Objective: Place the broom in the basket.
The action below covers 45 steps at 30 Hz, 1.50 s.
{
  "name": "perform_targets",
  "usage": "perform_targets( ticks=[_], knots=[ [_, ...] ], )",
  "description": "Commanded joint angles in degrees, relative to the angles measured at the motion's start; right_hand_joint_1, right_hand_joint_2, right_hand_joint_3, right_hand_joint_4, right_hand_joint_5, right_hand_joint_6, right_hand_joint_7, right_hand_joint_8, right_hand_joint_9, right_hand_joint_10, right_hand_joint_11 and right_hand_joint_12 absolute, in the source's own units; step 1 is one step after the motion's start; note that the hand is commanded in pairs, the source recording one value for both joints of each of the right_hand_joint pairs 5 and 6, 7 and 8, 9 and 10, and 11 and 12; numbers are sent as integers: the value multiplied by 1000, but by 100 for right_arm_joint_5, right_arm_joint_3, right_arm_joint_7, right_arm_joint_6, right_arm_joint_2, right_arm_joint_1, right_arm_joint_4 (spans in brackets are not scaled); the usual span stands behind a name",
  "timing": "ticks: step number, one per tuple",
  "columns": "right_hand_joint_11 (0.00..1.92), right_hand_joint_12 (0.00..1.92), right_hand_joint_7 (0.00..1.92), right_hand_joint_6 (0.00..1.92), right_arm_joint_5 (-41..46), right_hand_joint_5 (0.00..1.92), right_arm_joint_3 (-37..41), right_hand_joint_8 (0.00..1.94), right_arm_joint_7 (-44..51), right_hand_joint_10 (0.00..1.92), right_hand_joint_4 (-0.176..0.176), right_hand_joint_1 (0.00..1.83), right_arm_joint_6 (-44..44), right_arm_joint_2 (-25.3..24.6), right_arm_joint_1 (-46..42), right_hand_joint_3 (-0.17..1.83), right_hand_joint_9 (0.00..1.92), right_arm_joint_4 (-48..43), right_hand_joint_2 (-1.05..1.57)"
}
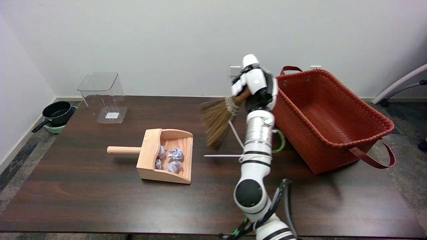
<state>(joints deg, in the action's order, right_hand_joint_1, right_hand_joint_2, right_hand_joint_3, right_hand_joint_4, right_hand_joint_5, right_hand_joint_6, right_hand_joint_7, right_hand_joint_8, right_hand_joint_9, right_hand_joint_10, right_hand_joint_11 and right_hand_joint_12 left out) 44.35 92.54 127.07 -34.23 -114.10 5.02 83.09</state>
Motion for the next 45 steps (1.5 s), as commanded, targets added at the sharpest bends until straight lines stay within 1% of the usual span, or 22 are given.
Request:
perform_targets(
  ticks=[1,4,9,13,15,16,18,19,21,22,24,27,31,33,37,40,45],
  knots=[
    [1920,1920,1920,1920,-737,1920,-710,1920,124,1920,0,964,-588,1976,1,1387,1920,856,1571],
    [1920,1920,1920,1920,-321,1920,-1101,1920,113,1920,0,966,-441,2391,145,1382,1920,898,1571],
    [1920,1920,1920,1920,685,1920,-1487,1920,127,1920,0,964,-44,2818,249,1402,1920,1111,1571],
    [1920,1920,1920,1920,1337,1920,-1407,1920,104,1920,0,964,301,3263,370,1407,1920,1484,1571],
    [1920,1920,1920,1920,1710,1920,-1179,1920,70,1920,0,968,517,3784,495,1373,1920,1713,1571],
    [1920,1920,1920,1920,1917,1920,-1127,1920,33,1920,0,968,570,3975,564,1365,1920,1803,1571],
    [1920,1920,1920,1920,2438,1920,-963,1920,-121,1920,0,969,603,4523,723,1363,1920,1950,1571],
    [1920,1920,1920,1920,2586,1920,-893,1920,-153,1920,0,969,636,4753,769,1362,1920,1974,1571],
    [1920,1920,1920,1920,2940,1920,-644,1920,-115,1920,0,970,848,5386,829,1358,1920,1984,1571],
    [1920,1920,1920,1920,3051,1920,-525,1920,-97,1920,0,970,957,5589,826,1356,1920,1957,1571],
    [1920,1920,1920,1920,3350,1920,-200,1920,-92,1920,0,971,1355,6088,781,1350,1920,1865,1571],
    [1920,1920,1920,1920,3747,1920,119,1920,-92,1920,0,971,1741,6646,625,1347,1920,1712,1571],
    [1920,1920,1920,1920,4210,1920,370,1920,-92,1920,0,973,1965,7293,280,1330,1920,1372,1571],
    [1920,1920,1920,1920,4576,1920,508,1920,-92,1920,0,976,2140,7629,-32,1320,1920,1185,1571],
    [1920,1920,1920,1920,4973,1920,737,1920,-92,1920,0,978,2318,8230,-626,1309,1920,1008,1571],
    [1920,1920,1920,1920,4986,1920,833,1920,-92,1920,0,978,2318,8401,-759,1315,1920,862,1571],
    [1920,1920,1920,1920,4979,1920,1050,1920,-92,1920,0,978,2272,8366,-941,1317,1920,795,1571]
  ],
)
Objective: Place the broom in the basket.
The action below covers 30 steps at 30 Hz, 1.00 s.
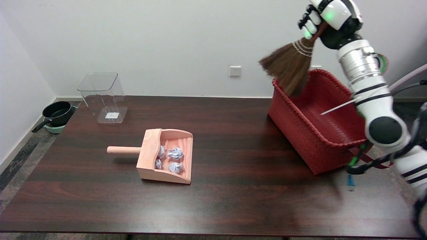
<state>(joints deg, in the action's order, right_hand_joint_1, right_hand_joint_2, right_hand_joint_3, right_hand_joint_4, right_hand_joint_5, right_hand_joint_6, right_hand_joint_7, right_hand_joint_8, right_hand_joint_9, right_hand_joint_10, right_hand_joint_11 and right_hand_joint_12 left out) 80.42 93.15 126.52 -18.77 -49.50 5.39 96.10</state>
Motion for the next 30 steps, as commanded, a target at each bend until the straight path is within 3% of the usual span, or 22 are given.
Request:
perform_targets(
  ticks=[1,9,14,21,30],
  knots=[
    [1920,1920,1920,1920,1382,1920,1043,1920,-37,1920,0,978,713,1895,-1055,1319,1920,-494,1571],
    [1920,1920,1920,1920,1318,1920,1043,1920,43,1920,0,978,553,1733,-1149,1327,1920,-495,1571],
    [1920,1920,1920,1920,1366,1920,774,1920,622,1920,0,978,373,1289,-1138,1332,1920,-679,1571],
    [1920,1920,1920,1920,1323,1920,56,1920,650,1920,0,978,-173,585,-970,1335,1920,-1078,1571],
    [1920,1920,1920,1920,948,1920,-83,1920,658,1920,0,970,-198,208,-803,1312,1920,-1221,1571]
  ],
)
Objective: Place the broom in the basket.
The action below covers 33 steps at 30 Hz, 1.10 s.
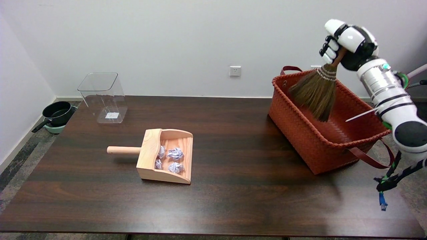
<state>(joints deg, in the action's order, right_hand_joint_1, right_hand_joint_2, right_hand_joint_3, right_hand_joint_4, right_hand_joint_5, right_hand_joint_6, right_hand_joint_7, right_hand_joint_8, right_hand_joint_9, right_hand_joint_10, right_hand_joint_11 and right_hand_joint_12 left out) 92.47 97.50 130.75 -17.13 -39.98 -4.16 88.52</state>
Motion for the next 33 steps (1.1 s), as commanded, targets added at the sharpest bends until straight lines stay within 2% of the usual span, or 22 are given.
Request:
perform_targets(
  ticks=[1,9,15,20,33],
  knots=[
    [1920,1920,1920,1920,-293,1920,-557,1920,235,1920,0,969,-370,-776,188,1313,1920,-507,1571],
    [1920,1920,1920,1920,-650,1920,-715,1920,238,1920,0,968,-431,-916,291,1313,1920,-649,1571],
    [1920,1920,1920,1920,-2049,1920,-728,1920,283,1920,0,968,-430,-1044,349,1312,1920,-730,1571],
    [1920,1920,1920,1920,-2501,1920,-900,1920,283,1920,0,968,-422,-1168,363,1311,1920,-762,1571],
    [1920,1920,1920,1920,-2484,1920,-1079,1920,283,1920,0,968,-423,-1530,373,1313,1920,-753,1571]
  ],
)
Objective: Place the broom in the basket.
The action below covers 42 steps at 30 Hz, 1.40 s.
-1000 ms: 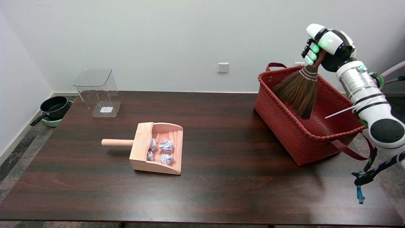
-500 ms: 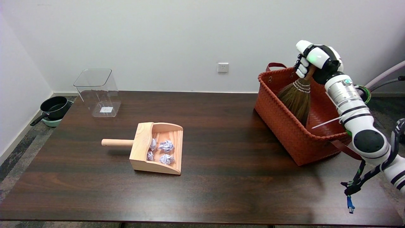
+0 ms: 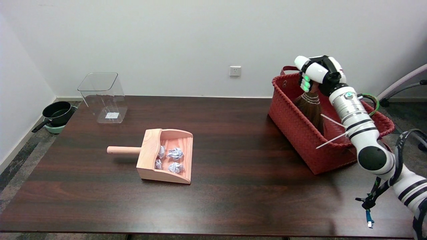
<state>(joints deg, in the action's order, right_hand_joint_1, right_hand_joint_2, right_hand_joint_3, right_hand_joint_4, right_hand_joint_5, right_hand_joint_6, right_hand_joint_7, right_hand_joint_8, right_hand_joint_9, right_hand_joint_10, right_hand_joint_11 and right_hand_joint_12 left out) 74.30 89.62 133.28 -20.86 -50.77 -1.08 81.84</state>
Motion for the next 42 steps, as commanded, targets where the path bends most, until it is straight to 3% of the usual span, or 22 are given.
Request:
perform_targets(
  ticks=[1,14,17,20,27,32,35,42],
  knots=[
    [1920,1920,1920,1920,-667,1920,-296,1920,30,1920,0,968,-50,-475,65,1313,1920,-90,1571],
    [1920,1920,1882,1895,-723,1895,-448,1882,30,1920,0,877,-338,-537,65,1397,1920,-146,1538],
    [1839,1839,1788,1557,-723,1557,-448,1788,30,1899,0,880,-338,-537,65,1219,1899,-146,1314],
    [1741,1741,1718,1404,-734,1404,-440,1718,30,1814,0,896,-338,-537,65,1125,1814,-146,1104],
    [1232,1232,1465,1001,-827,1001,-448,1465,30,1162,0,989,-410,-537,53,1213,1162,-145,614],
    [991,991,1073,757,-827,757,-432,1073,30,786,0,1016,-410,-537,49,1244,786,-146,462],
    [925,925,824,735,-827,735,-410,824,30,677,0,1019,-410,-537,49,1258,677,-146,409],
    [833,833,674,659,-758,659,-67,674,30,565,0,1014,-887,-537,49,1232,565,-241,243]
  ],
)
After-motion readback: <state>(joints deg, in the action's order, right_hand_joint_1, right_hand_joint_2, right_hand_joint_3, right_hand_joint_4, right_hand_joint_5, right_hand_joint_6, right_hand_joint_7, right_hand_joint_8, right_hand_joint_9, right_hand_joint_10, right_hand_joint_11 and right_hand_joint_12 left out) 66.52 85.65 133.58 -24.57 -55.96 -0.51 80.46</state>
